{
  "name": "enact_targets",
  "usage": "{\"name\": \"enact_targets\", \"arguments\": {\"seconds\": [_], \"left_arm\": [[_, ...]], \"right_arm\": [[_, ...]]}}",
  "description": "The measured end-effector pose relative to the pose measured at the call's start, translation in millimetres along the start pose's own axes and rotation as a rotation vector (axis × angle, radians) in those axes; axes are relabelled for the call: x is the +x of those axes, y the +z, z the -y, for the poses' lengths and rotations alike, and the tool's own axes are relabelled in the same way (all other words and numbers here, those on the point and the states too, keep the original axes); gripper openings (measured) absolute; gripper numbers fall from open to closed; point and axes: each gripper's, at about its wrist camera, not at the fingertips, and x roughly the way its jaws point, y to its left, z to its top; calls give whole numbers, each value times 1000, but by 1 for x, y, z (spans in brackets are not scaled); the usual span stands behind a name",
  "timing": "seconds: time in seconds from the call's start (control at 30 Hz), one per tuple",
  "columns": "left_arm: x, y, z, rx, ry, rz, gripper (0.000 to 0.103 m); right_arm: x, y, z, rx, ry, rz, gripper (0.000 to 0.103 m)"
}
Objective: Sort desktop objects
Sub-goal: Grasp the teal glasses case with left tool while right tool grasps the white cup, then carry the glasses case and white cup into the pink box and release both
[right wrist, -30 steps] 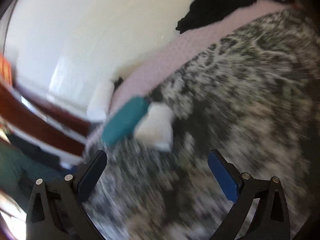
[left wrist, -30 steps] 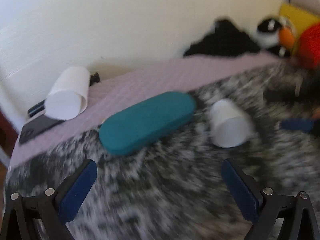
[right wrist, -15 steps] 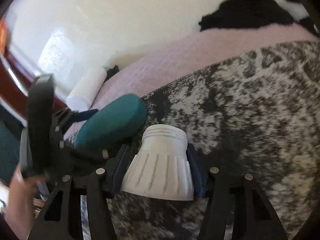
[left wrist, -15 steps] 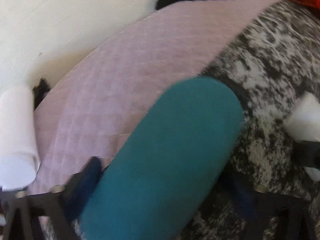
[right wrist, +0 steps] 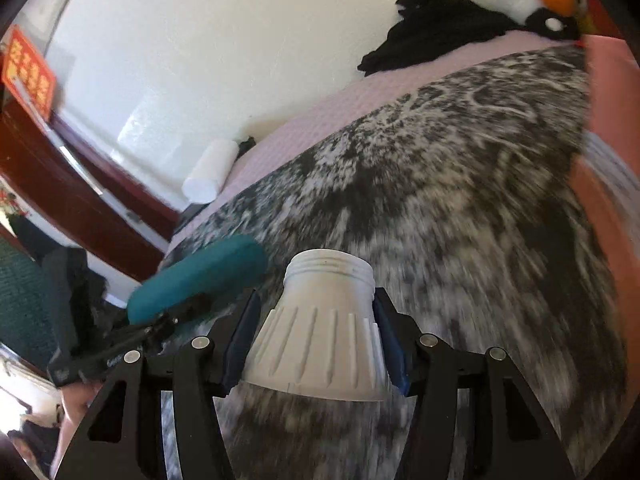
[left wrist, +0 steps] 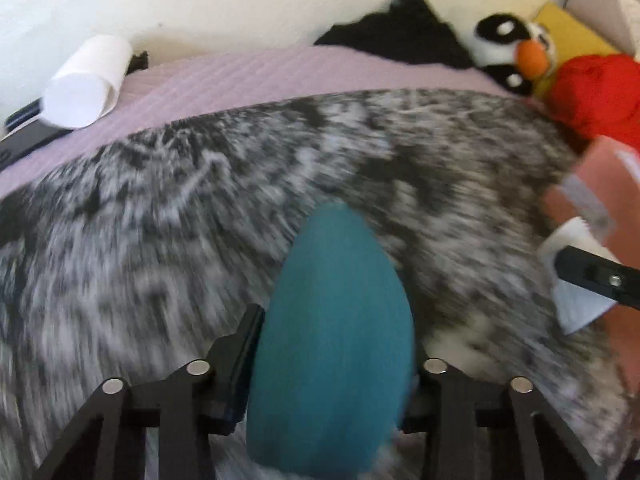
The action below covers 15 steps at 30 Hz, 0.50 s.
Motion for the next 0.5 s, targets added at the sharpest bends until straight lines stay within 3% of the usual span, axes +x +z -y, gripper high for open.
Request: {"name": "enact_targets", "arguments": {"seconds": [0.23, 0.5], "left_arm": [[-67, -54, 55, 25, -18, 86, 41], [-114, -62, 110, 54, -95, 158, 41]], "right_arm": [[-87, -54, -18, -15, 19, 29, 59], [-175, -99, -21, -40, 6, 72, 59]]}}
